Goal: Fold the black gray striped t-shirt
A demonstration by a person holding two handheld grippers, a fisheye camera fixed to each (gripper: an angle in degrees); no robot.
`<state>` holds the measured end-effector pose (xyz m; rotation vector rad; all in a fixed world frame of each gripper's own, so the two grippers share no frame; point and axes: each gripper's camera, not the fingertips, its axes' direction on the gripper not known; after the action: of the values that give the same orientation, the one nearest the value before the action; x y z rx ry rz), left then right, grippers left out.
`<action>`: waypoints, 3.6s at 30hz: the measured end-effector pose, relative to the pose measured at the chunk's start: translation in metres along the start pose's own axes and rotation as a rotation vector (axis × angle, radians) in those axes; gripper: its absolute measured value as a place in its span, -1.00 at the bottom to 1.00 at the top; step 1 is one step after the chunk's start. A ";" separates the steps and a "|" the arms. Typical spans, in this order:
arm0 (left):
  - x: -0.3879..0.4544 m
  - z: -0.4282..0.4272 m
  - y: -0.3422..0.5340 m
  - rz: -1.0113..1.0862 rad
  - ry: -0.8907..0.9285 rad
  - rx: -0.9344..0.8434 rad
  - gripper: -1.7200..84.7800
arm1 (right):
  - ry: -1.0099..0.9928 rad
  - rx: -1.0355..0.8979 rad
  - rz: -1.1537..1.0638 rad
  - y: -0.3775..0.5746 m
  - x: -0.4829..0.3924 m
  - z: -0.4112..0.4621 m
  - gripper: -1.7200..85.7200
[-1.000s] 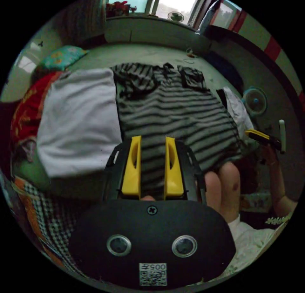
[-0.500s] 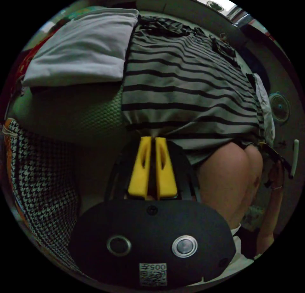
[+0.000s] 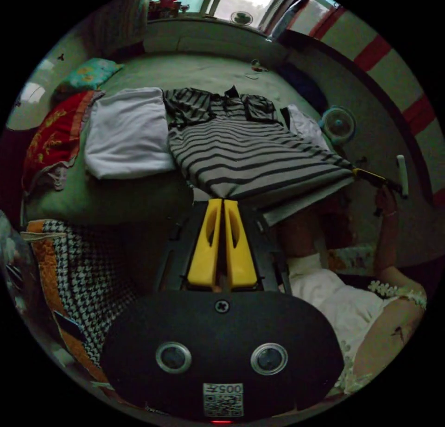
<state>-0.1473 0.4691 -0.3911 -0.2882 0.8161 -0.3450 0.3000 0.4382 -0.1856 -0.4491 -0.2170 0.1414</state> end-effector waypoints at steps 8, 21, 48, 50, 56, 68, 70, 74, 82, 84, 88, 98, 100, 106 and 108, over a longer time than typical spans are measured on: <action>-0.021 0.026 -0.002 -0.115 -0.173 0.002 -0.85 | 0.184 -0.089 -0.031 -0.004 -0.017 0.067 -0.82; 0.012 0.078 -0.255 -0.198 -0.136 0.428 -0.77 | 0.021 0.056 -0.331 -0.271 -0.154 0.211 -0.74; -0.084 0.204 -0.391 -0.224 -0.156 0.024 -0.54 | -0.113 0.313 0.470 -0.317 0.110 0.201 -0.84; -0.088 0.212 -0.399 -0.228 -0.189 -0.003 -0.52 | -0.258 0.340 0.423 -0.315 0.072 0.208 -0.85; -0.095 0.232 -0.421 -0.212 -0.244 -0.042 -0.53 | -0.578 0.316 0.332 -0.302 -0.006 0.277 -0.88; -0.135 0.189 -0.431 -0.422 -0.150 0.160 -0.82 | -0.465 0.092 0.204 -0.319 -0.005 0.323 -0.98; -0.148 0.176 -0.427 -0.465 -0.079 0.241 -0.82 | -0.443 0.056 0.135 -0.327 -0.016 0.330 -0.98; -0.178 0.137 -0.421 -0.524 -0.116 0.350 -0.83 | -0.310 0.028 0.073 -0.334 -0.030 0.340 -0.98; -0.277 0.063 -0.380 -0.829 -0.183 0.479 -0.94 | -0.289 -0.001 0.049 -0.344 -0.026 0.355 -0.98; -0.290 0.055 -0.356 -0.906 -0.097 0.545 -0.96 | -0.306 -0.009 0.058 -0.347 -0.022 0.359 -0.98; -0.260 0.049 -0.371 -0.691 -0.086 0.621 -0.94 | -0.317 -0.001 0.081 -0.350 -0.016 0.362 -0.98; -0.160 0.162 -0.567 -0.230 -0.048 0.142 -0.85 | -0.344 0.026 0.107 -0.355 -0.003 0.363 -0.98; -0.148 0.183 -0.583 -0.221 -0.249 0.113 -0.86 | -0.353 0.048 0.121 -0.355 0.002 0.360 -0.98; -0.131 0.240 -0.616 -0.262 -0.475 0.039 -0.94 | -0.378 0.070 0.131 -0.356 0.012 0.357 -0.98; -0.131 0.241 -0.627 -0.297 -0.477 0.079 -0.96 | -0.407 0.074 0.132 -0.357 0.014 0.357 -0.98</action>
<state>-0.1677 -0.0176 0.0900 -0.3996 0.2876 -0.5595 0.2596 0.2708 0.2890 -0.3575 -0.5799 0.3696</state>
